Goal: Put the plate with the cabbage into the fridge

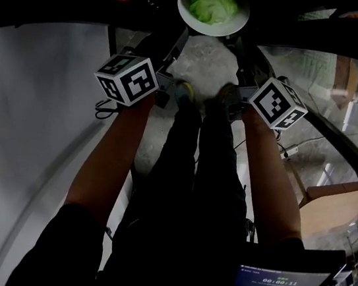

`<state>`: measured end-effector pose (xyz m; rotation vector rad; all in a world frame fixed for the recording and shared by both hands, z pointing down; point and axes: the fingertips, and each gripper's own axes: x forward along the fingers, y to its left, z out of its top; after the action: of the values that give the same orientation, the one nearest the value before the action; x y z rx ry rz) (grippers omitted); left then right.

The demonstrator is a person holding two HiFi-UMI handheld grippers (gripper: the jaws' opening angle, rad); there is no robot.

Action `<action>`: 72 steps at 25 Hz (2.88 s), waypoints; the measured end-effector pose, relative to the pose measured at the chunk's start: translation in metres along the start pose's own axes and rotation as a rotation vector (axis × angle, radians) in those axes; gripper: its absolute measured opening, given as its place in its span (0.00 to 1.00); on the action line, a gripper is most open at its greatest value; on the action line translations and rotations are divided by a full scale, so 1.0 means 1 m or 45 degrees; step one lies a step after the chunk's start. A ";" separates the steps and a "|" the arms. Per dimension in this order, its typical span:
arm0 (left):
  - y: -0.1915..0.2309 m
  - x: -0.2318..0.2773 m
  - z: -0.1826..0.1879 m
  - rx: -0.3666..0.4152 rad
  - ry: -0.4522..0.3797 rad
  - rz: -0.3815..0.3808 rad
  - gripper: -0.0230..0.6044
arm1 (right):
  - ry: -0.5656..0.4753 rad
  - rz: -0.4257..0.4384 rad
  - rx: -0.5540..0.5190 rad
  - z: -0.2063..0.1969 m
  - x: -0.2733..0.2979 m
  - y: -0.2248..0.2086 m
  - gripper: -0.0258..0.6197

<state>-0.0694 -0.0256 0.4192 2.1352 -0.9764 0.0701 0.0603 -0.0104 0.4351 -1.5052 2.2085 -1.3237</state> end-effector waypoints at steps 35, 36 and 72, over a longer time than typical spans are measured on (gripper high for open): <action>-0.013 0.014 -0.005 0.609 0.074 0.131 0.04 | 0.074 -0.008 -0.917 -0.019 0.017 0.037 0.05; -0.013 0.015 -0.005 0.611 0.077 0.129 0.04 | 0.081 -0.014 -0.913 -0.019 0.017 0.037 0.05; -0.001 0.050 0.025 0.436 0.163 0.162 0.04 | 0.060 -0.060 -0.837 0.018 0.055 0.026 0.05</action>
<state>-0.0393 -0.0731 0.4178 2.3375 -1.0844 0.4612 0.0261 -0.0628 0.4235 -1.7245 2.8210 -0.6579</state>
